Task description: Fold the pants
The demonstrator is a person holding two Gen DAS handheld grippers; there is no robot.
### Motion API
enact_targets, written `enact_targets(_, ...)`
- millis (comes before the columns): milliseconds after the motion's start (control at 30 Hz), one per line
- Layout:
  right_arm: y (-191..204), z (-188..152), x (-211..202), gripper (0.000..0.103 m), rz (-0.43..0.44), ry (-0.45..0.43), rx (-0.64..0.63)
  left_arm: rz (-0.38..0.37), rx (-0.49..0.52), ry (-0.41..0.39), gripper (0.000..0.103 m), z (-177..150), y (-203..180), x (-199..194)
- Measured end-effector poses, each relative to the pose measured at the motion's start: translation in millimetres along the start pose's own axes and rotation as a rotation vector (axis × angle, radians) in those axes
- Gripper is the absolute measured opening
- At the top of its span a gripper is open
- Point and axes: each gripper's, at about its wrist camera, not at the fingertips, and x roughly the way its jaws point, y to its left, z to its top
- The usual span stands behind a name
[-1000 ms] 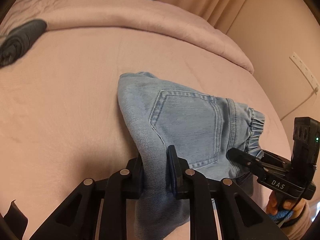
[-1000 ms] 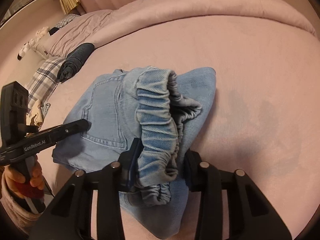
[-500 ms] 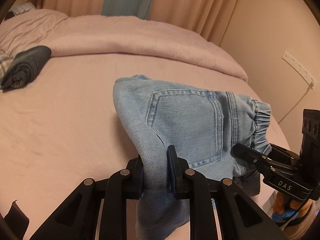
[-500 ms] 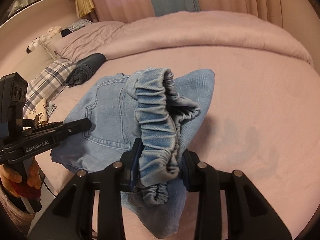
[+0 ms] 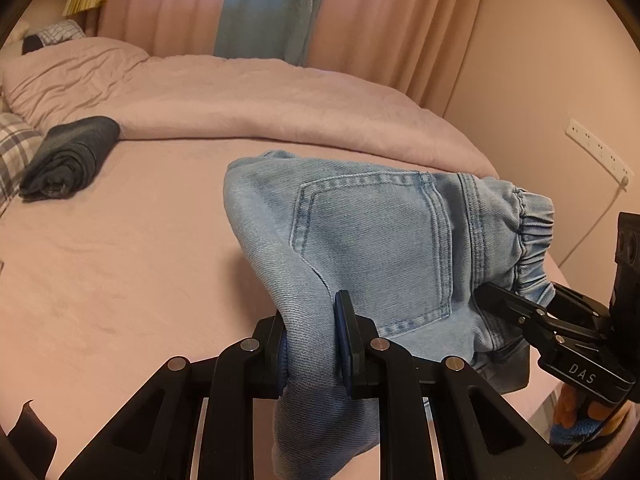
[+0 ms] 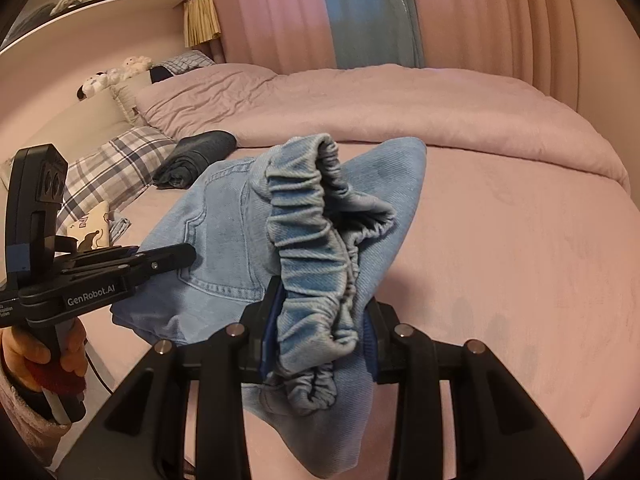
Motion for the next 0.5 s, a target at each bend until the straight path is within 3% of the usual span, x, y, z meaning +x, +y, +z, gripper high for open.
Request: enact_targets(500,4,27,13,0.035,0.008,-0.032,-0.033,0.027,0.011,-0.035,0.018,28,15,8)
